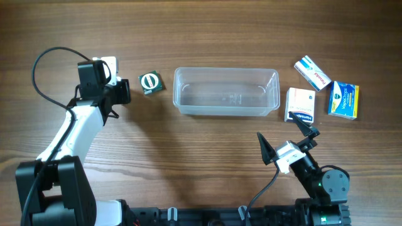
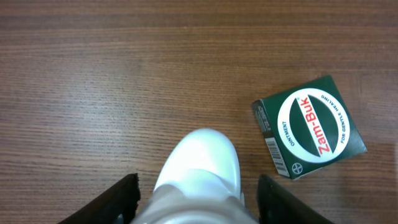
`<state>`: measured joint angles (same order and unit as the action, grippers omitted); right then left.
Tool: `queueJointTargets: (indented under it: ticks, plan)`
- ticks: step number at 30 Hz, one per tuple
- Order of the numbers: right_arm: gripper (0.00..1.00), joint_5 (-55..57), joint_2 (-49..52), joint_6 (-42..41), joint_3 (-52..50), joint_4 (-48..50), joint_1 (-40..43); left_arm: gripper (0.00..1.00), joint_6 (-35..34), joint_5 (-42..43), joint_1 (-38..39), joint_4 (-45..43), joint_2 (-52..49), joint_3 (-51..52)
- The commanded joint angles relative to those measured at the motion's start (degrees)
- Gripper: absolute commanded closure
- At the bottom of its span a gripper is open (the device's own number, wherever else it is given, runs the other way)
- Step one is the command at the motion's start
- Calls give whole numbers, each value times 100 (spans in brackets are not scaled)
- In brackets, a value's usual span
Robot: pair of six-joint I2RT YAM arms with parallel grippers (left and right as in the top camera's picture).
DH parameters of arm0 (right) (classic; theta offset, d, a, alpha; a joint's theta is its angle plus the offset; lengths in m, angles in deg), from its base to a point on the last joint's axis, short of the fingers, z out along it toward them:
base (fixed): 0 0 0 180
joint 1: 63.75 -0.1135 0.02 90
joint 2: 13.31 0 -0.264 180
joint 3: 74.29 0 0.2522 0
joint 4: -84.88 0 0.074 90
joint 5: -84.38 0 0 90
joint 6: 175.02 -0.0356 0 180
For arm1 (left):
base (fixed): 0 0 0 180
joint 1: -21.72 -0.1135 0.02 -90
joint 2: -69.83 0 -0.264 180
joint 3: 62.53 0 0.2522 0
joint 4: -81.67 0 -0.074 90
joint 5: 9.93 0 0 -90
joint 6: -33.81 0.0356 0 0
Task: Pack container
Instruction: 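Lift the spray bottle with the left gripper over the container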
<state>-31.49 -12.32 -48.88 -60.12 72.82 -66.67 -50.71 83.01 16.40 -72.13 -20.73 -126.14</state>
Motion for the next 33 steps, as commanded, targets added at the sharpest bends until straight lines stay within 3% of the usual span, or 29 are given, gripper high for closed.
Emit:
queueJointTargets:
  ticks: [1, 10, 21, 33]
  plan:
    - [0, -4, -20, 37, -11, 22, -17, 48, 35, 61, -33, -33, -33, -85]
    - [0, -4, -20, 35, -11, 22, -17, 70, 35, 63, -33, -76, -33, -85]
    - [0, -4, -17, 35, -11, 22, -17, 74, -11, 70, -20, -354, 116, -85]
    - [0, -4, -20, 35, -11, 22, -17, 77, -597, 85, 525, -343, 1150, -160]
